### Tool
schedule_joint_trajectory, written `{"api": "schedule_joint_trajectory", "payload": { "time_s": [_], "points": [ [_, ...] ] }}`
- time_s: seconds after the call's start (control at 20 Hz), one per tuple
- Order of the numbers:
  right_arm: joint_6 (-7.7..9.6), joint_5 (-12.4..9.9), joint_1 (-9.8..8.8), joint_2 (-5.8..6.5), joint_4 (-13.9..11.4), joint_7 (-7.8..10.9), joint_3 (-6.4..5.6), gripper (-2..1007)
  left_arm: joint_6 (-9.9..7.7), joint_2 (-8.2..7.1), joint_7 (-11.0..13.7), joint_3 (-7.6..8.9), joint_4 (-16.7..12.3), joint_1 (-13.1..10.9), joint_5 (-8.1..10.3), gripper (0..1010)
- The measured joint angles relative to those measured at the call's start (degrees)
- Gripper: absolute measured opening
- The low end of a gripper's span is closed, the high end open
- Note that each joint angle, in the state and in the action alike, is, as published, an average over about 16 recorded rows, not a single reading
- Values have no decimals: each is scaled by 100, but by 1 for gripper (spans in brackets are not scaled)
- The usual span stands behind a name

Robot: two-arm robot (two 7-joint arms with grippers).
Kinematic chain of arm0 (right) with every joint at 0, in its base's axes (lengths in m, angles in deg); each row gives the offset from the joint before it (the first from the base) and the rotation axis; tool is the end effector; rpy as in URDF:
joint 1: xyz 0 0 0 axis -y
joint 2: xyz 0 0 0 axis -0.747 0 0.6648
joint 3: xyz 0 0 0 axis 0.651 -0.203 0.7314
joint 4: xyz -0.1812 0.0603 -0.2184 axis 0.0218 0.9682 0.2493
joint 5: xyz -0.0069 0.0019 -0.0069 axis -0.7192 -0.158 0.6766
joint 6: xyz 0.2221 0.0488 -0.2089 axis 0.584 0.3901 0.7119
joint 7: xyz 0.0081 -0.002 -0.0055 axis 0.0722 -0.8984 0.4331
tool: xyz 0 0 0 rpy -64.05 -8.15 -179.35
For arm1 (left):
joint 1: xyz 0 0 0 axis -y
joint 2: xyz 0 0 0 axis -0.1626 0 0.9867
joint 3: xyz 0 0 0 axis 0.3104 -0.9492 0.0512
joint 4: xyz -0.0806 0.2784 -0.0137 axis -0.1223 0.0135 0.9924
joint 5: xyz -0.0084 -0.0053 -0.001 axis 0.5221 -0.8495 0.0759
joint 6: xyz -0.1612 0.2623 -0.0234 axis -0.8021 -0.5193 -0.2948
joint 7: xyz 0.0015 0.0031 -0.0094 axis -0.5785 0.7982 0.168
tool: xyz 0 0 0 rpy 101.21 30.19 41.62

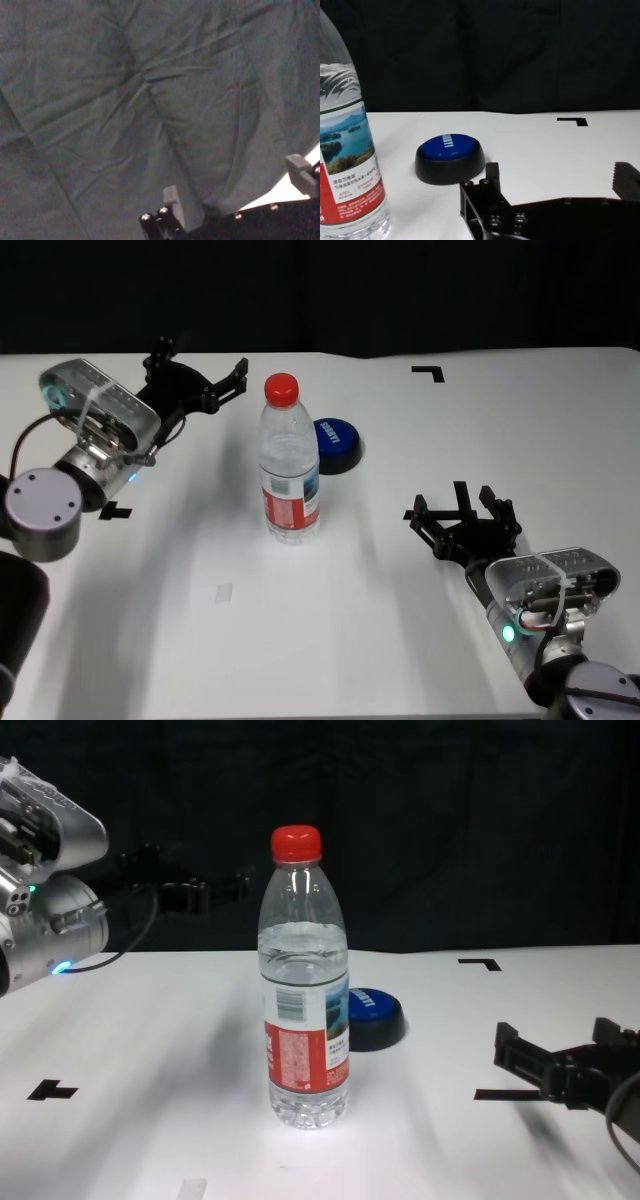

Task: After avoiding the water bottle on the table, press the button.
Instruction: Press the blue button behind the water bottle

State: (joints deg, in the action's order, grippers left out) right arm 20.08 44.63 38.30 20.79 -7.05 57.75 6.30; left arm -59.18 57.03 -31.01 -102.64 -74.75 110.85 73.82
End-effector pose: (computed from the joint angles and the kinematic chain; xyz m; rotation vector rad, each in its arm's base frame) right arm 0.3001 0.0394 -0.3070 0.0395 0.0386 -1.3662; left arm 0.4666 0.0415 -0.2534 0.1780 -0.4876 1.0827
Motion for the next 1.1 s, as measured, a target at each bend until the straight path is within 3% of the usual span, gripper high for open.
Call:
{"api": "schedule_joint_trajectory", "payload": {
  "time_s": [0.5,1.1],
  "points": [
    [0,0,0,0,0,0,0,1003,-160,-59,206,-87,149,54,167,1003],
    [0,0,0,0,0,0,0,1003,-211,-49,249,-230,456,74,184,1003]
  ]
}}
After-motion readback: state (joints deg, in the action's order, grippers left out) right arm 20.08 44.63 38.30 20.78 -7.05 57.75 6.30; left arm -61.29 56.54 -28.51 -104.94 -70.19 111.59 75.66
